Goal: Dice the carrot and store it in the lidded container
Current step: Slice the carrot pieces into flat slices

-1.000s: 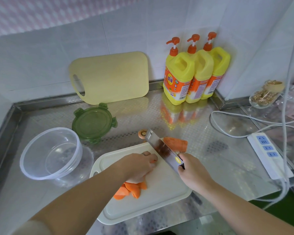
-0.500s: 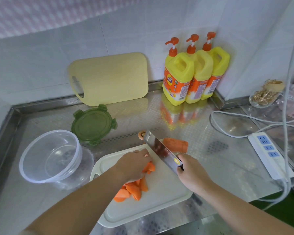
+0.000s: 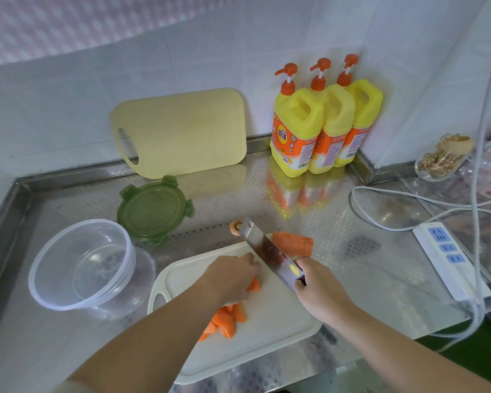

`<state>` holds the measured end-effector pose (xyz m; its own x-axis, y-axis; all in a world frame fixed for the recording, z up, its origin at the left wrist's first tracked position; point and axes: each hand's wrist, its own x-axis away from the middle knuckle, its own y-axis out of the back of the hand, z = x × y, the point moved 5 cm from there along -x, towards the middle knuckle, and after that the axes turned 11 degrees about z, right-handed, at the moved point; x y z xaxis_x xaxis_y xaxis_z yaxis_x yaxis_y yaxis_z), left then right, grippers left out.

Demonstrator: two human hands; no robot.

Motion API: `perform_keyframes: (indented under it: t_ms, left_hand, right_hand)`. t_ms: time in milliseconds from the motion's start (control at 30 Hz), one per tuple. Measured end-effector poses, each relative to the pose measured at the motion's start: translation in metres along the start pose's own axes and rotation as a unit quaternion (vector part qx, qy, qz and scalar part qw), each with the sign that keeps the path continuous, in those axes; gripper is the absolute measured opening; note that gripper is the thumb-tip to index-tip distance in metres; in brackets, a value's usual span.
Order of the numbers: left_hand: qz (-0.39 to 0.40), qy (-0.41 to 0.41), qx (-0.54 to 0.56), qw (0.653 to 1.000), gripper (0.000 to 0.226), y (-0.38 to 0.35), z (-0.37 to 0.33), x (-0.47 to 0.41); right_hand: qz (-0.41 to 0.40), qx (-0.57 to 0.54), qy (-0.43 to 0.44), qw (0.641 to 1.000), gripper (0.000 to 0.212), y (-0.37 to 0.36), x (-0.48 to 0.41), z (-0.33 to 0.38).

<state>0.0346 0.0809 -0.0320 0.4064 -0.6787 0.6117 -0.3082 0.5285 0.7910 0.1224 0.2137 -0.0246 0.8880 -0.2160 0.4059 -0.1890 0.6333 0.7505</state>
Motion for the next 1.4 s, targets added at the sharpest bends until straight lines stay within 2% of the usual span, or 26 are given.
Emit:
perform_keyframes:
  t_ms: [100,233,300,400,533,633,867,967,1067,1167,1267,1400]
  left_hand:
    - [-0.047,0.042,0.126,0.990,0.042,-0.003,0.010,-0.001]
    - [-0.073,0.161,0.374,0.911,0.032,-0.001,0.037,0.004]
    - [-0.073,0.177,0.406,0.893,0.028,0.002,0.038,0.004]
    - [-0.069,0.155,0.453,0.875,0.017,0.009,0.022,-0.005]
    - [-0.035,0.153,0.452,0.878,0.026,0.003,-0.006,-0.024]
    - [-0.020,0.191,0.424,0.885,0.034,-0.009,-0.004,-0.025]
    - [0.013,0.238,0.400,0.885,0.020,-0.032,0.027,0.000]
    - [-0.012,0.250,0.390,0.886,0.025,-0.030,0.032,0.005]
    - [-0.066,0.245,0.377,0.891,0.031,-0.014,0.024,0.004]
    - [-0.071,0.235,0.350,0.904,0.036,-0.002,0.008,-0.006]
    - [-0.063,0.226,0.359,0.903,0.039,-0.006,0.001,-0.013]
    - [-0.041,0.180,0.343,0.921,0.064,-0.017,0.000,-0.012]
  right_hand:
    - [-0.001,-0.001,0.003,1.000,0.036,0.000,0.000,-0.001]
    - [0.001,-0.009,-0.007,1.000,0.033,-0.001,0.000,-0.004]
    - [0.000,-0.011,-0.011,1.000,0.032,-0.001,0.000,-0.005]
    - [-0.011,-0.007,-0.016,1.000,0.031,0.002,0.000,-0.005]
    - [-0.021,0.000,-0.020,1.000,0.035,0.009,0.003,-0.007]
    - [-0.020,0.006,-0.025,0.999,0.036,0.011,0.005,-0.010]
    - [-0.011,-0.003,-0.030,0.999,0.032,0.008,0.006,-0.002]
    - [-0.008,0.000,-0.027,1.000,0.034,0.006,0.005,0.003]
    - [-0.005,0.012,-0.029,1.000,0.031,0.006,0.006,0.003]
    - [0.001,0.041,-0.041,0.998,0.018,0.005,0.014,0.001]
    - [0.016,0.073,-0.054,0.996,0.030,0.001,0.022,-0.003]
    - [0.044,0.103,-0.057,0.992,0.031,-0.002,0.027,-0.004]
